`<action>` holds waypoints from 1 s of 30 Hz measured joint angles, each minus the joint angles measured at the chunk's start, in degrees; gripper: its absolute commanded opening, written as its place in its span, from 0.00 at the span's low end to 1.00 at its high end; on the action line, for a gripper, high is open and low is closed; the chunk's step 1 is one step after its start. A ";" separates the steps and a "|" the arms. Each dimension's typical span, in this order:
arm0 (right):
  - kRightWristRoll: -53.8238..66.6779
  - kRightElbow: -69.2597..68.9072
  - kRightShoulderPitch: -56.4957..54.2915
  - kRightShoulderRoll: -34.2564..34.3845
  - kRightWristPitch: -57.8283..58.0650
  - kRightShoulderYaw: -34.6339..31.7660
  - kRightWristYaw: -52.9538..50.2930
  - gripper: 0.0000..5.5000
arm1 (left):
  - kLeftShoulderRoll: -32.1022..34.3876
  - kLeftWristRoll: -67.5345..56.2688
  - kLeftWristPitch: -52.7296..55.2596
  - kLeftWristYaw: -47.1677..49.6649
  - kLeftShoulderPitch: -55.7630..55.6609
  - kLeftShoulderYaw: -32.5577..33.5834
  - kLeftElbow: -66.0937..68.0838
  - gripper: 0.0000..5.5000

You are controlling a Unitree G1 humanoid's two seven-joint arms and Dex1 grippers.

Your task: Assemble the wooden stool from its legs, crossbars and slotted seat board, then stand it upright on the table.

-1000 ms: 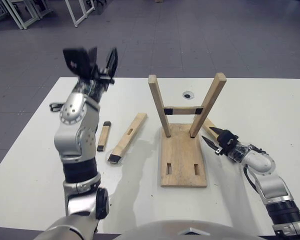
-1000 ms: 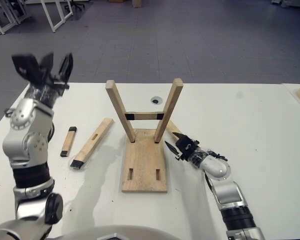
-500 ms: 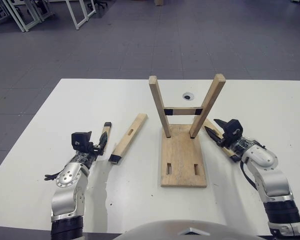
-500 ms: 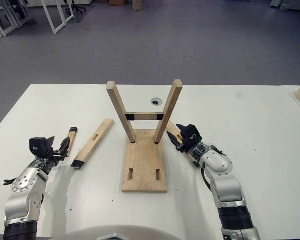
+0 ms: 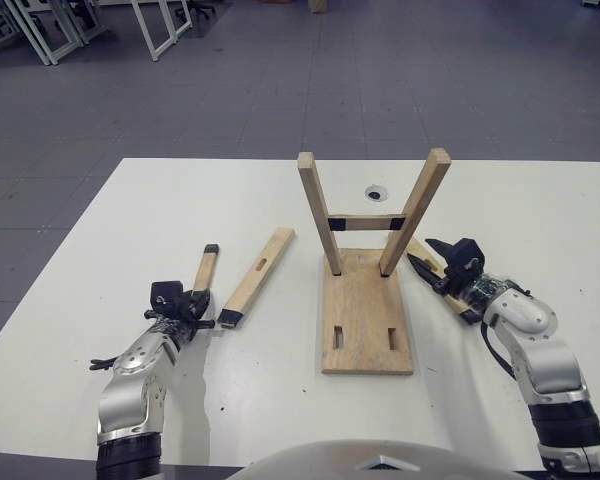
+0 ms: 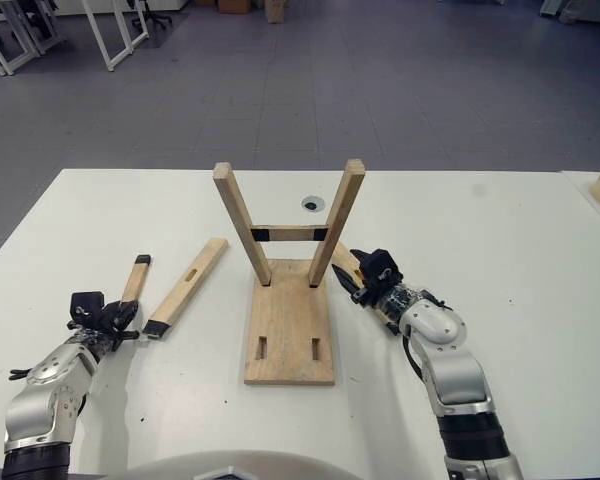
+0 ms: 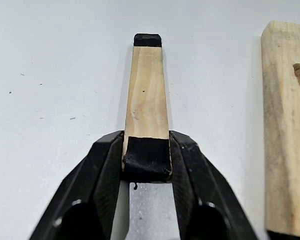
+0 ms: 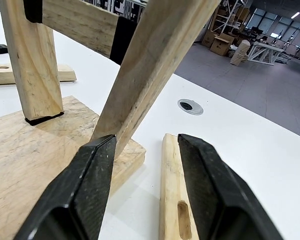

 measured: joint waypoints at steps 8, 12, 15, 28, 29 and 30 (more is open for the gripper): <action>17.83 -4.86 0.32 -2.25 25.14 -5.75 5.76 0.63 | -3.13 1.63 -19.77 0.83 -2.54 0.44 -0.39 0.24; 37.51 -9.35 -0.26 -0.42 40.55 -11.94 6.56 0.73 | -3.96 2.68 -36.81 -2.06 -3.84 -0.76 -6.51 0.24; 54.82 -12.42 -5.28 2.65 46.50 -16.26 1.67 0.73 | -3.01 3.24 -37.94 -5.21 -7.21 -6.21 -13.79 0.24; 83.71 -15.51 -24.09 4.52 35.60 -16.37 -24.89 0.73 | 3.31 5.54 -27.38 -10.98 -14.41 -19.43 -26.83 0.24; 83.75 -15.13 -25.18 4.84 35.00 -15.75 -25.75 0.73 | 3.36 6.09 -28.34 -11.18 -13.20 -19.84 -26.22 0.24; 83.77 -14.70 -26.10 5.02 34.15 -14.75 -26.58 0.73 | 3.53 6.30 -28.84 -11.40 -12.12 -19.95 -25.79 0.24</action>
